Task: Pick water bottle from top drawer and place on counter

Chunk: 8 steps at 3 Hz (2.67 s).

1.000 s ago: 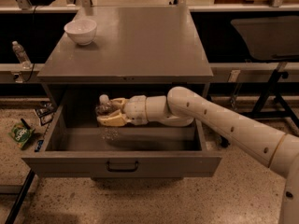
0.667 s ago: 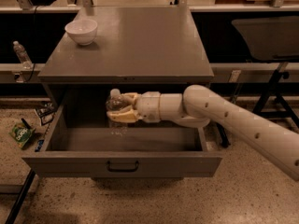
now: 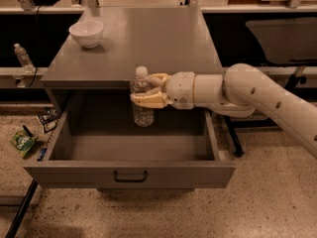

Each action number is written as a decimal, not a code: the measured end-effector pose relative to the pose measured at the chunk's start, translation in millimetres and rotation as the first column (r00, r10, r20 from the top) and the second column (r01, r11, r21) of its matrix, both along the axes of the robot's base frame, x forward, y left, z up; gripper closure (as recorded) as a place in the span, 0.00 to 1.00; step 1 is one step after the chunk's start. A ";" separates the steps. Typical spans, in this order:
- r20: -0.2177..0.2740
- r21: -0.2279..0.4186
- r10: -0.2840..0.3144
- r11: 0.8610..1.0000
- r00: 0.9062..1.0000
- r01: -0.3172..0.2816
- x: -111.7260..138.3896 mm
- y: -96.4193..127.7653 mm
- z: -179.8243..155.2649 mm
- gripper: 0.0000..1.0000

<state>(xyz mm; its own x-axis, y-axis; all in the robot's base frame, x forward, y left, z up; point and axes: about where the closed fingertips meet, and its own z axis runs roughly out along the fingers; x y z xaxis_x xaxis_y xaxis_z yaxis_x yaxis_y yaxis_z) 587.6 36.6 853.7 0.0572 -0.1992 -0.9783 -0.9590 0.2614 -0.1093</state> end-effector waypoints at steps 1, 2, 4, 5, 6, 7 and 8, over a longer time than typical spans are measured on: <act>0.000 0.000 0.000 1.000 1.000 0.000 0.0 0.1 0.0 1.00; 0.055 0.014 -0.052 0.999 0.997 0.052 21.9 -9.3 44.7 1.00; 0.013 0.022 -0.171 0.985 0.985 0.171 62.2 -45.9 125.2 1.00; 0.010 0.021 -0.231 0.973 0.973 0.231 101.6 -61.7 139.9 1.00; 0.014 0.030 -0.319 0.947 0.948 0.319 176.9 -75.1 140.5 1.00; 0.011 0.041 -0.354 0.935 0.935 0.353 215.2 -78.5 137.5 1.00; -0.012 0.046 -0.408 0.912 0.913 0.408 249.2 -85.7 115.9 1.00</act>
Offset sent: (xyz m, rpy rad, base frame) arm 0.0439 -0.0254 0.0806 0.0278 -0.1062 -0.1145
